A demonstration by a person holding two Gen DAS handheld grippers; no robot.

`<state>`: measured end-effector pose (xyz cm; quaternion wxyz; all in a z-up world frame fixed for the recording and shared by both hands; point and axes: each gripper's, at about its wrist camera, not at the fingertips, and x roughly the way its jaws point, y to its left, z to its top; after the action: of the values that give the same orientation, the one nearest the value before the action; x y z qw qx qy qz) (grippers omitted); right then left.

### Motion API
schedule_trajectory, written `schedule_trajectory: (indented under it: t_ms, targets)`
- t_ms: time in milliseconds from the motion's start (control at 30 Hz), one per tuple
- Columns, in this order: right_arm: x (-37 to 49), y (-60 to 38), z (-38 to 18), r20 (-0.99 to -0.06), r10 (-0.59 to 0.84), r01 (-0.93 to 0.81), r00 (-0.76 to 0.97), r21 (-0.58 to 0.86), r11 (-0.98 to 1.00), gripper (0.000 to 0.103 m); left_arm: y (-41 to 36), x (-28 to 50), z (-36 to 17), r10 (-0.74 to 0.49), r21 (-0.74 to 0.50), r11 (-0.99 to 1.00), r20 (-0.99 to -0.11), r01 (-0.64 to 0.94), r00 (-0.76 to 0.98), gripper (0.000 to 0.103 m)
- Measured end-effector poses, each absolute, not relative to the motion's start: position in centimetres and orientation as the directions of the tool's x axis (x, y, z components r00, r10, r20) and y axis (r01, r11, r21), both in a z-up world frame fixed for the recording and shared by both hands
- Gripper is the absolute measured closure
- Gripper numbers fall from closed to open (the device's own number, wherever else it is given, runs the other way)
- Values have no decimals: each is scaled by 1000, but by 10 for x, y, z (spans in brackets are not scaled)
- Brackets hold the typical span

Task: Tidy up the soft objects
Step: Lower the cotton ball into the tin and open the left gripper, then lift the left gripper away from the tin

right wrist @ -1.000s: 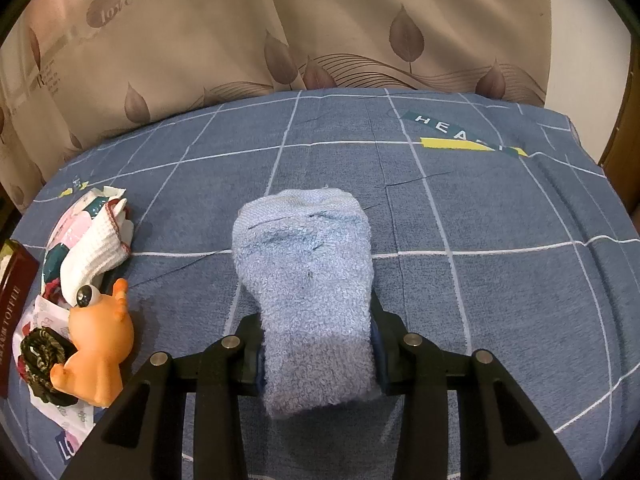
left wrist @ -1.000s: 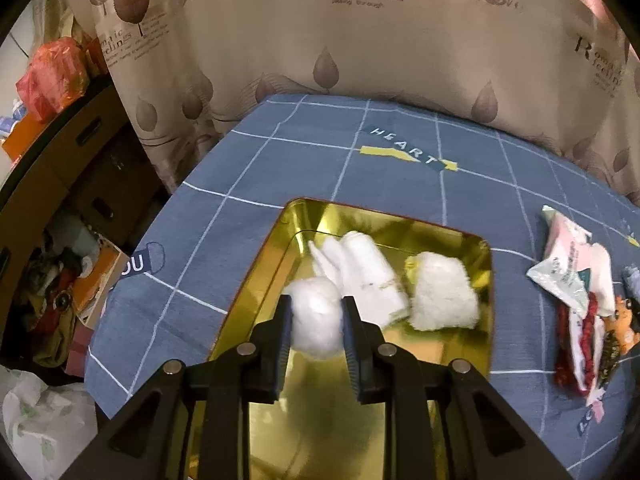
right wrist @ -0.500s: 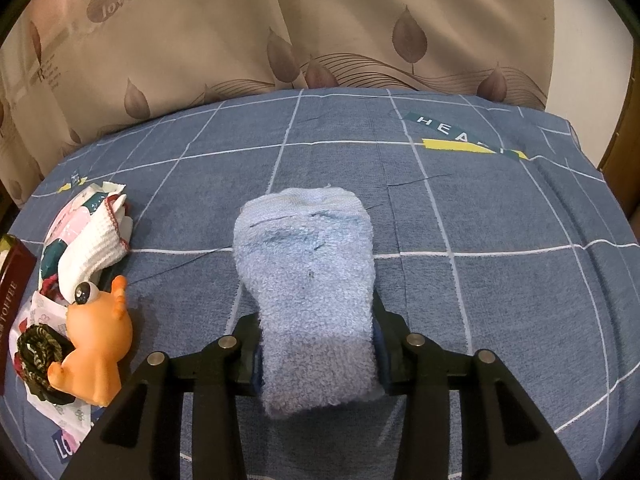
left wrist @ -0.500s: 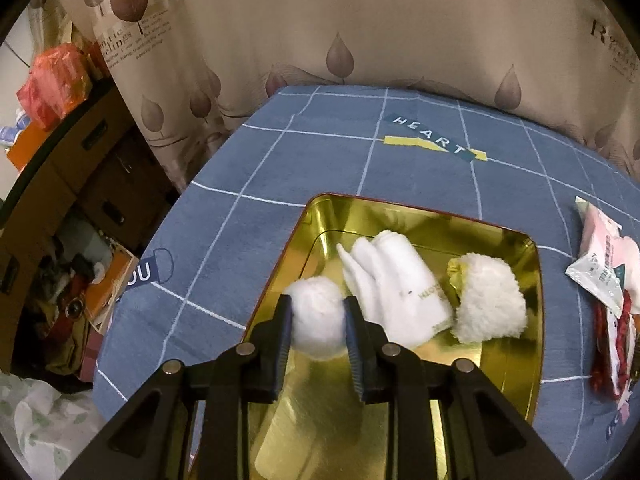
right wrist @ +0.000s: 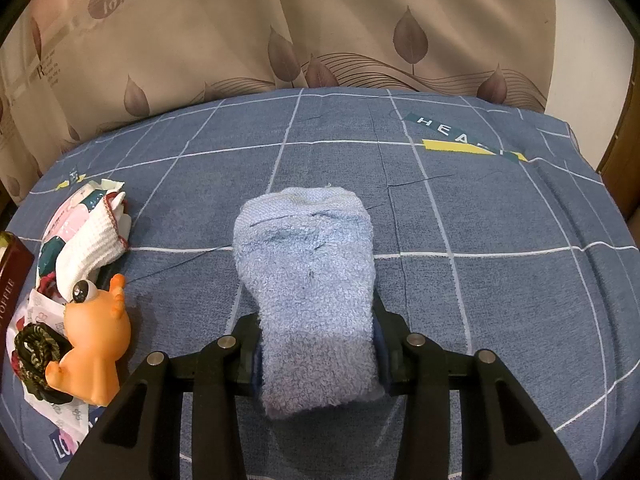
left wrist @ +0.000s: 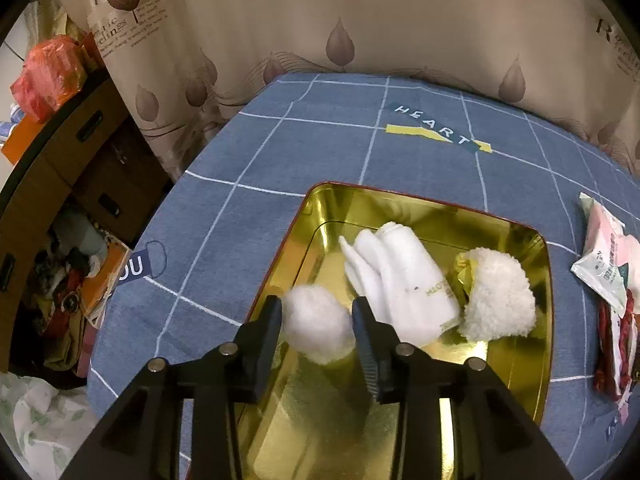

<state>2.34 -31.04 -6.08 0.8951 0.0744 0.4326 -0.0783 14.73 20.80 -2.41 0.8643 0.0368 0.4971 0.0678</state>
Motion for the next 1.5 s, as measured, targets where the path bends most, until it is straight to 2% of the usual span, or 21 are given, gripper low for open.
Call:
schedule_trajectory:
  t_ms: [167, 400, 767, 1000, 1233, 1500]
  targets:
    - [24, -308, -61, -788, -83, 202, 611, 54, 978, 62, 208, 146, -17, 138, 119, 990, -848, -69, 512, 61]
    - [25, -306, -61, -790, -97, 201, 606, 34, 979, 62, 206, 132, -6, 130, 111, 991, -832, -68, 540, 61]
    - [26, -304, -61, -791, -104, 202, 603, 25, 979, 62, 214, 64, 15, 170, 118, 985, -769, -125, 617, 58]
    - [26, -304, -61, -790, -105, 201, 604, 23, 979, 62, 232, 27, 12, 162, 64, 982, -766, -177, 621, 58]
    - [23, -308, -60, -786, -106, 217, 610, 37, 975, 74, 255, 5, 6, 206, 37, 961, -758, -275, 619, 58]
    - [19, -306, -53, -774, -124, 235, 621, 32, 972, 76, 274, 0, -6, 238, 20, 938, -762, -345, 602, 57]
